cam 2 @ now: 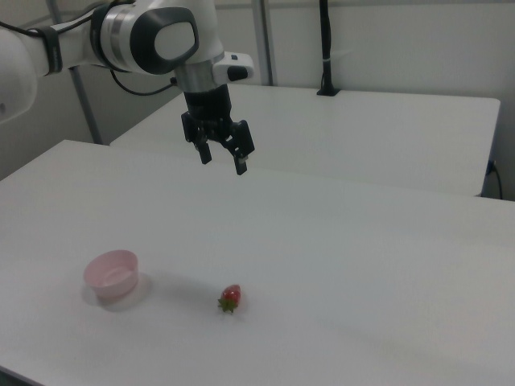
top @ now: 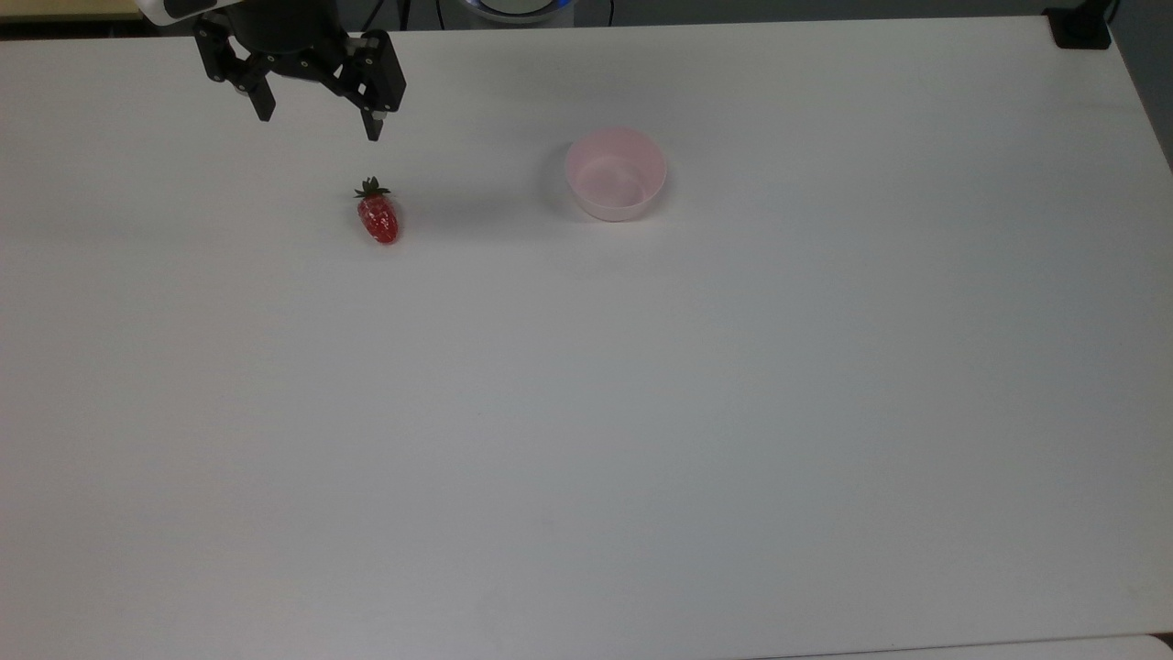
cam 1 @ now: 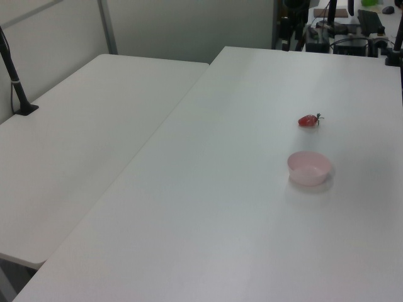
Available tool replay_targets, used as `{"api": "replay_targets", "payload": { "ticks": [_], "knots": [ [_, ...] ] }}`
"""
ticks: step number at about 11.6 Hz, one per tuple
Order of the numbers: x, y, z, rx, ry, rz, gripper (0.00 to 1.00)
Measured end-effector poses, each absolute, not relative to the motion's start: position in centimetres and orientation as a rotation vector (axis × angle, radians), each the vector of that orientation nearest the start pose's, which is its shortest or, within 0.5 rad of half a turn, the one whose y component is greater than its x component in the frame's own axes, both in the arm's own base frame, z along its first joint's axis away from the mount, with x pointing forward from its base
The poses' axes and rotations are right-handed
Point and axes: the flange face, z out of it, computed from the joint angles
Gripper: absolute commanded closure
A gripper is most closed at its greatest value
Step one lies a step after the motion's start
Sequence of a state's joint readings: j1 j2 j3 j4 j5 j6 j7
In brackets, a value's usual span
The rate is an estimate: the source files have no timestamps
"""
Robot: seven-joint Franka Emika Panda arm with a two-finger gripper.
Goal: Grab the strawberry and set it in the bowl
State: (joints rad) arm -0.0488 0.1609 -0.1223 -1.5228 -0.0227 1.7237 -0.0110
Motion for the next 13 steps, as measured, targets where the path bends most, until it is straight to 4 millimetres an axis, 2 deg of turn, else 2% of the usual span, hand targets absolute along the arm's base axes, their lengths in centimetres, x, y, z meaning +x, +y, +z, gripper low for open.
{"api": "replay_targets", "payload": {
  "ticks": [2,7,13],
  "knots": [
    [60.6,-10.1,56.9,-3.178,0.230,-0.062,0.00],
    [60.3,-8.3,58.4,-3.178,0.158,-0.099,0.00],
    [60.3,-7.7,58.5,-3.178,0.142,-0.101,0.00]
  ]
}}
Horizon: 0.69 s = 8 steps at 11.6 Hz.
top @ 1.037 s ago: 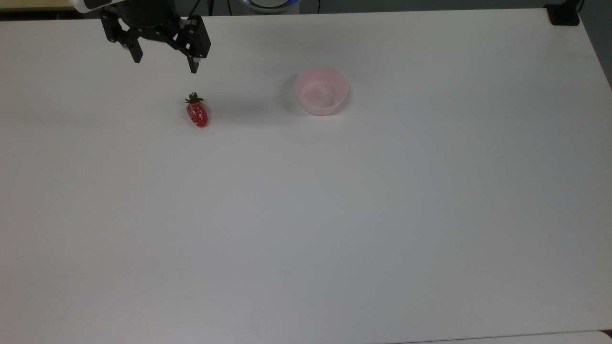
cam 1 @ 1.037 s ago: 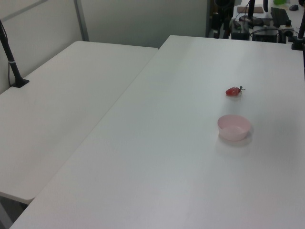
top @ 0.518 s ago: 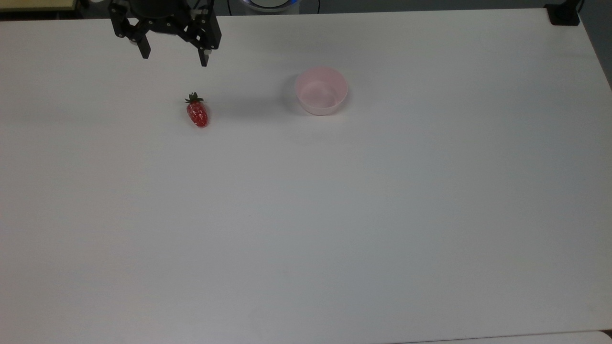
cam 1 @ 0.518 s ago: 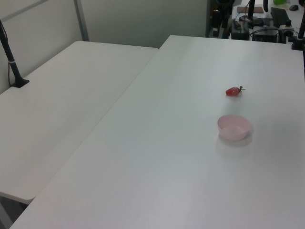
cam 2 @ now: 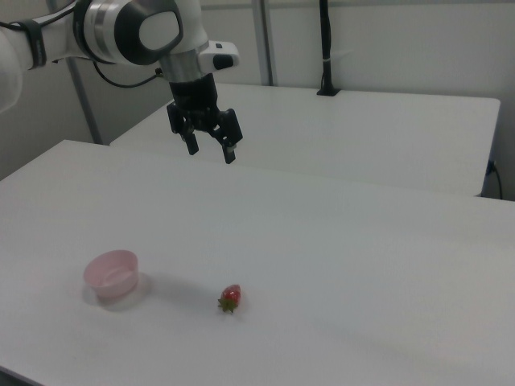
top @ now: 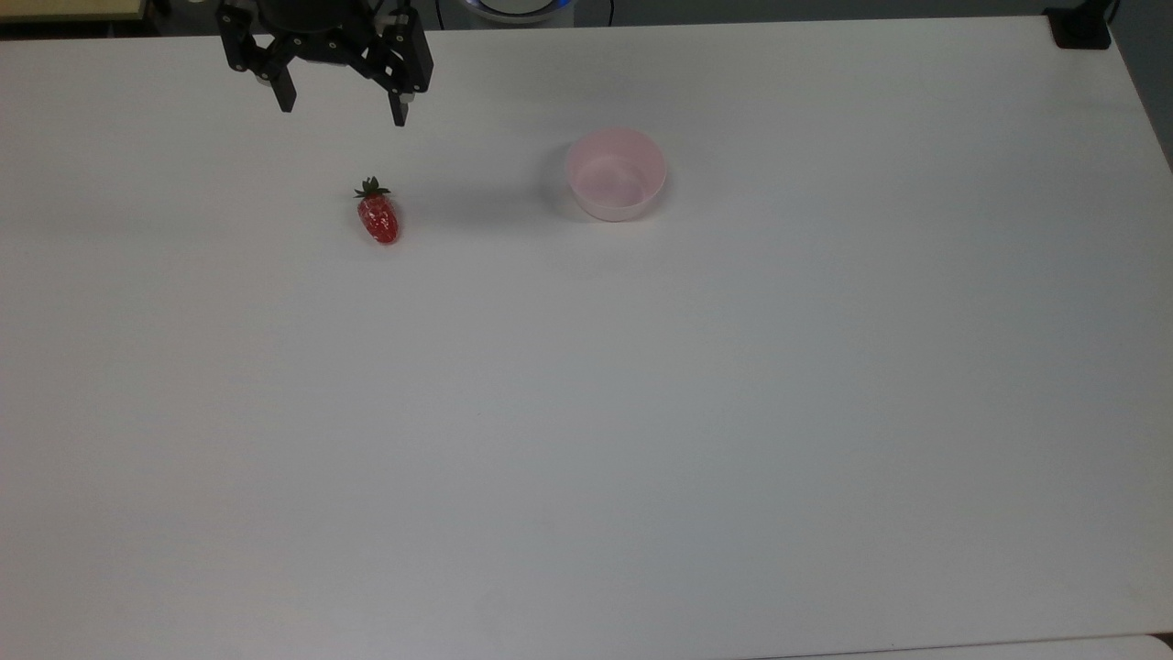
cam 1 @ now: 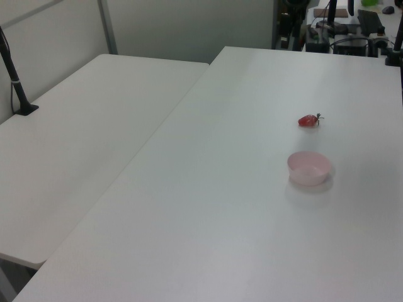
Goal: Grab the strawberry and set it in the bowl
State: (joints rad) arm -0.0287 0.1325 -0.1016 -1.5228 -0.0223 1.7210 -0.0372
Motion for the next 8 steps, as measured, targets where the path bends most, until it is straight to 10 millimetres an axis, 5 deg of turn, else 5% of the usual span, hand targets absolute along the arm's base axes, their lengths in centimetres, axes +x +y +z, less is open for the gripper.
{"api": "replay_targets", "payload": {
  "ticks": [8],
  "knots": [
    [60.28,-7.21,58.61,-3.178,0.129,-0.105,0.00]
  ]
}}
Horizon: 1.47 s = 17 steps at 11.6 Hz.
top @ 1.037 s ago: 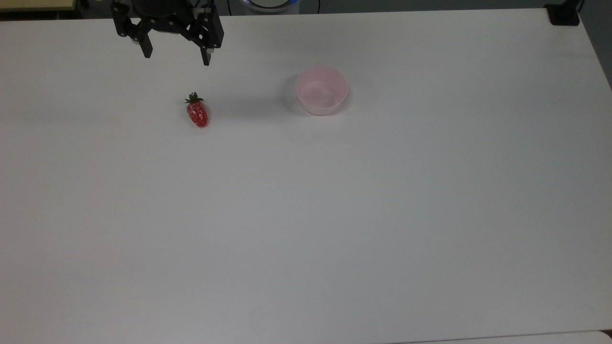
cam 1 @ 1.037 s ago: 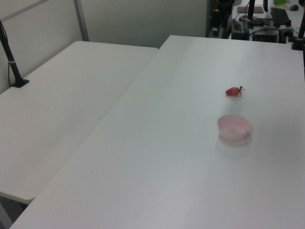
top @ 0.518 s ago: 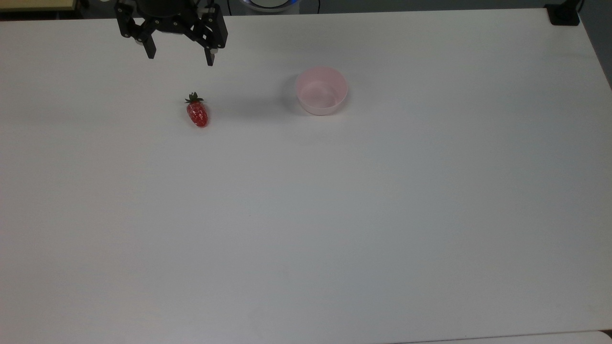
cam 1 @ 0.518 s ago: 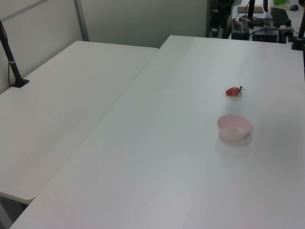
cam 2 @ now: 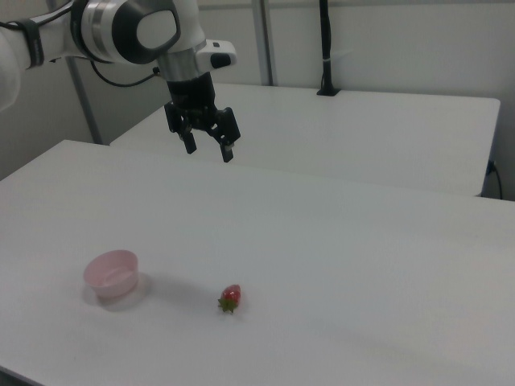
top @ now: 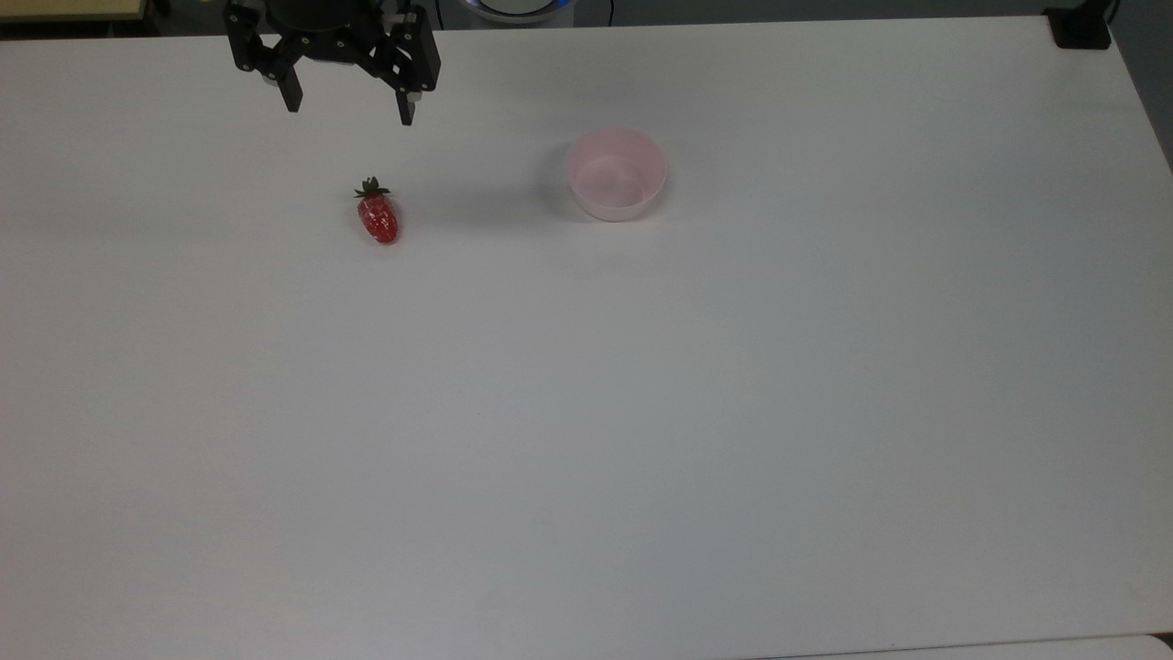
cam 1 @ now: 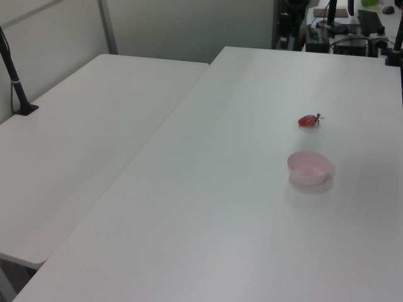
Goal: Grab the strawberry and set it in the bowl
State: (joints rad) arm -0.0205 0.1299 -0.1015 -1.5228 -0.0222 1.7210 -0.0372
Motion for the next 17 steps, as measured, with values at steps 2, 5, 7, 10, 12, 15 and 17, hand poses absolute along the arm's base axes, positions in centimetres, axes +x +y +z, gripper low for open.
{"api": "replay_targets", "payload": {
  "ticks": [2,5,7,10,12,15,17],
  "knots": [
    [60.3,-7.2,58.6,-3.178,0.128,-0.105,0.00],
    [60.2,-7.2,58.6,-3.177,0.129,-0.092,0.00],
    [59.7,-7.2,58.3,-3.176,0.115,-0.025,0.00],
    [59.4,-6.4,57.7,-3.175,0.027,0.031,0.00],
    [59.4,-5.2,55.8,-3.198,-0.059,0.105,0.00],
    [58.9,-5.1,52.0,-3.220,-0.114,0.231,0.00],
    [58.6,-5.5,48.5,-3.251,-0.172,0.267,0.01]
  ]
}}
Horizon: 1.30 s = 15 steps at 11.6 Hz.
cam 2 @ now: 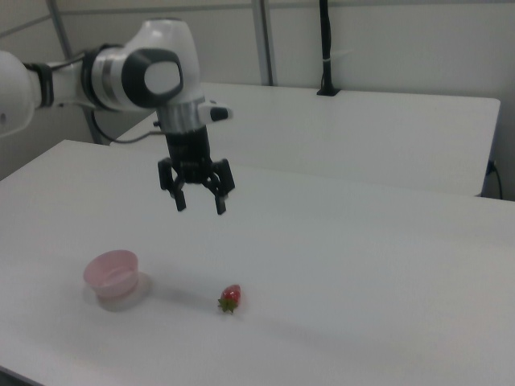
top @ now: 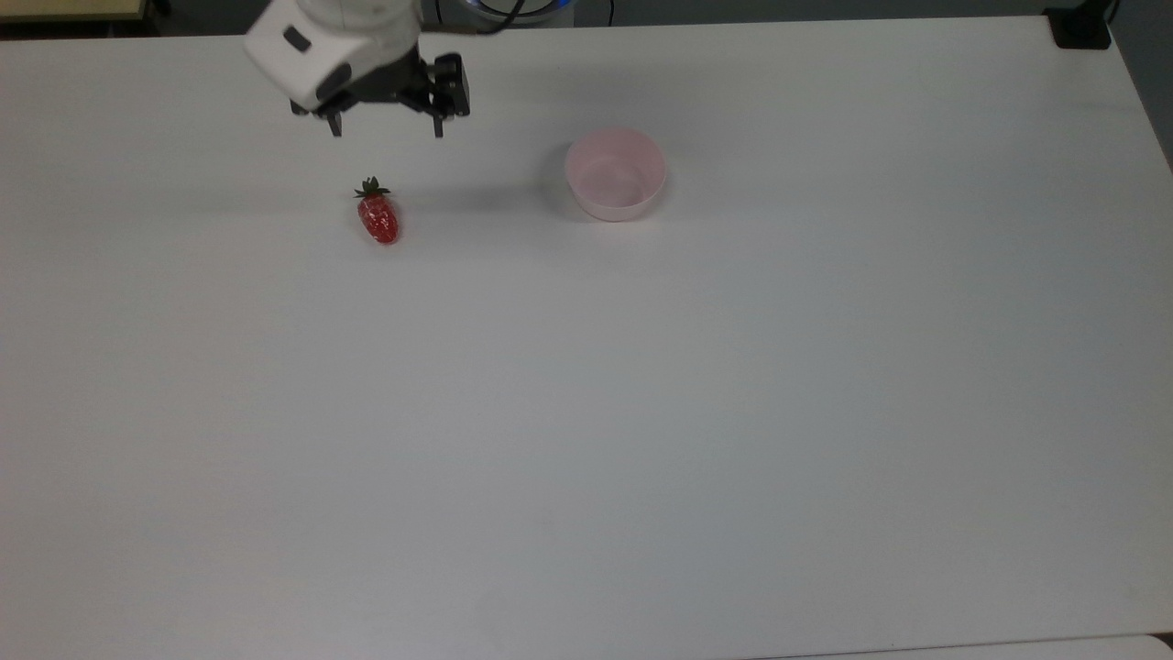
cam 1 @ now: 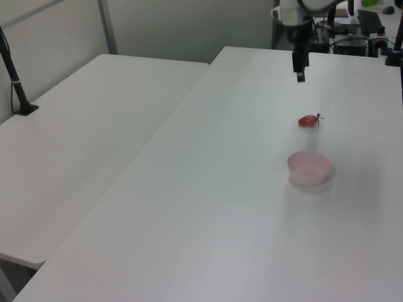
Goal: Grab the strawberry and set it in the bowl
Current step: 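Lower the open gripper down over the red strawberry, then close the gripper on the strawberry and lift it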
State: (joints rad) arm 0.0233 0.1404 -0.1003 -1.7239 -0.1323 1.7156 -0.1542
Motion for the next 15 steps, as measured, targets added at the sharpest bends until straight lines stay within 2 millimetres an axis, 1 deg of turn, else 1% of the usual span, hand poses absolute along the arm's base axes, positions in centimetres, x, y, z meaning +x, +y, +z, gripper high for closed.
{"api": "replay_targets", "payload": {
  "ticks": [2,3,6,8,10,11,12,13,15],
  "knots": [
    [58.4,-5.7,45.0,-3.284,-0.227,0.270,0.11],
    [58.2,-5.8,43.4,-3.293,-0.273,0.277,0.14],
    [57.7,-6.1,39.3,-3.262,-0.460,0.354,0.16],
    [57.9,-6.3,36.8,-3.241,-0.545,0.400,0.16],
    [58.1,-6.6,33.7,-3.237,-0.616,0.437,0.23],
    [58.2,-6.8,32.3,-3.234,-0.642,0.448,0.31],
    [58.1,-7.1,31.2,-3.230,-0.672,0.456,0.40],
    [58.0,-7.3,30.6,-3.222,-0.697,0.468,0.45],
    [57.7,-7.5,30.2,-3.207,-0.723,0.486,0.51]
  ]
}}
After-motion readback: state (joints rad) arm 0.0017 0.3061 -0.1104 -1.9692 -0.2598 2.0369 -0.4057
